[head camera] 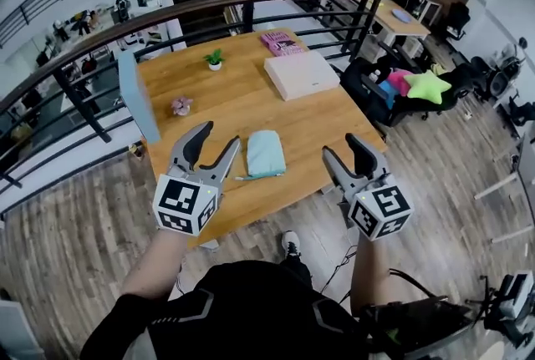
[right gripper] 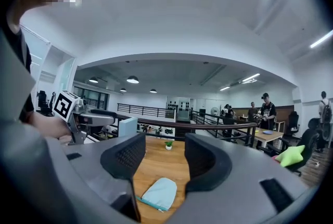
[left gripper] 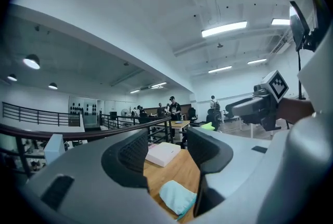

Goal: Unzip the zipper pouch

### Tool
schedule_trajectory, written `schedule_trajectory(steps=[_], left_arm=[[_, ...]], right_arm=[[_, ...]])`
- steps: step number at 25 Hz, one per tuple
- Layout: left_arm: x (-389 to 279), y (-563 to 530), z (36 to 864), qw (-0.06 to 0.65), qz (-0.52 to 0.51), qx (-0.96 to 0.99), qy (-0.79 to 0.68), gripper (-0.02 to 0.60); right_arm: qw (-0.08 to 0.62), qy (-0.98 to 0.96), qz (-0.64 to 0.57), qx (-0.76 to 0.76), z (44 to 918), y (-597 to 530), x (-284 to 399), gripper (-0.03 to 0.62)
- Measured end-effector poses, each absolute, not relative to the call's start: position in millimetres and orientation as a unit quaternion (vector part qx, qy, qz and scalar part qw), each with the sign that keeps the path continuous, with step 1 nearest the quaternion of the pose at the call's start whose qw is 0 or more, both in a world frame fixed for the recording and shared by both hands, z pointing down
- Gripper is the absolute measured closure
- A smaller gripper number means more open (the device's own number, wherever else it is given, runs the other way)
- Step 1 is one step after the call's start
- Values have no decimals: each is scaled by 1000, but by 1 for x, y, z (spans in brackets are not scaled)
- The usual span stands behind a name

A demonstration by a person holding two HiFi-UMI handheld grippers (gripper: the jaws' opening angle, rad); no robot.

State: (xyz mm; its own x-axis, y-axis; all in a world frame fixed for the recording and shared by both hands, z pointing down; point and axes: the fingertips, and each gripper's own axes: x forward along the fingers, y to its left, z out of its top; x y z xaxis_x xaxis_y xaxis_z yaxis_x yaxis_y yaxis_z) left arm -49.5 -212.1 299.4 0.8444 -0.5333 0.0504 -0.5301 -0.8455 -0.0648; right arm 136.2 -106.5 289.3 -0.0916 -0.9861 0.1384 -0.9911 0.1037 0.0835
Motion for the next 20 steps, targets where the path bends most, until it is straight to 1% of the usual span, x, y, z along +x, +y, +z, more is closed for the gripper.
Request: schedule_trajectory(steps=[8, 12, 20], left_arm=[[-13, -241, 290, 25, -39, -934, 353, 345], [7, -247, 282, 35, -51, -922, 383, 345], [21, -256, 283, 33, -54, -896, 440, 344]], right_arm=[[84, -799, -8, 596, 276, -167, 185, 350], [74, -820, -13, 568, 271, -191, 210, 352], [69, -855, -19, 514, 274, -225, 233, 353]])
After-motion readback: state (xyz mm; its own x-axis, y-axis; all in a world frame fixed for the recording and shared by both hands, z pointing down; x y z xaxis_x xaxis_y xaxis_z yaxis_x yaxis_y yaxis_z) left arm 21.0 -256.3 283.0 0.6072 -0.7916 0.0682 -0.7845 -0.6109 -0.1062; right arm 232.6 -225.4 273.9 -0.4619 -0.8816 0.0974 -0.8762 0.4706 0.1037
